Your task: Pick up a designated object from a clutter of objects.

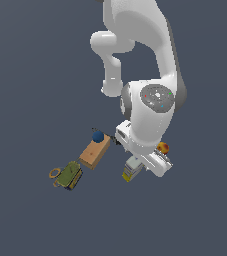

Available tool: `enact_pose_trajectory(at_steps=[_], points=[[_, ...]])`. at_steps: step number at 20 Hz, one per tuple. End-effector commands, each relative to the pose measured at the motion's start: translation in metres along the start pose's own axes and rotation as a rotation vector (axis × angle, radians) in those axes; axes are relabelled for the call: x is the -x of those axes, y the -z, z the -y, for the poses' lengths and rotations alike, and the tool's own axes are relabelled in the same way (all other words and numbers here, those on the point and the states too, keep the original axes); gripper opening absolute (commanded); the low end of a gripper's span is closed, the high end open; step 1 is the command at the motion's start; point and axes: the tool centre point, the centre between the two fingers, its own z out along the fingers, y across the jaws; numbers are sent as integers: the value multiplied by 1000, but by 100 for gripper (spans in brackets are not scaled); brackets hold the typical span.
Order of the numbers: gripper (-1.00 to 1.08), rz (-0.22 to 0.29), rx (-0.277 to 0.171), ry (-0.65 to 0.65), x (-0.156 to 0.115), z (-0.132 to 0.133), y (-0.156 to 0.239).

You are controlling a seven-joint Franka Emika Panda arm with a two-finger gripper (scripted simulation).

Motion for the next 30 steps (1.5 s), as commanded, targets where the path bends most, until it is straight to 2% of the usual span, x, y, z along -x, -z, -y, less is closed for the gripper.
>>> enact_pose_trajectory(at_steps=[1, 3, 4, 19, 30], points=[[100, -1, -1, -1, -1, 1, -4], [100, -1, -1, -1, -1, 1, -4], [-100, -1, -1, -1, -1, 1, -4], [-100, -1, -1, -1, 0, -1, 2], [-100, -1, -1, -1, 14, -24, 57]])
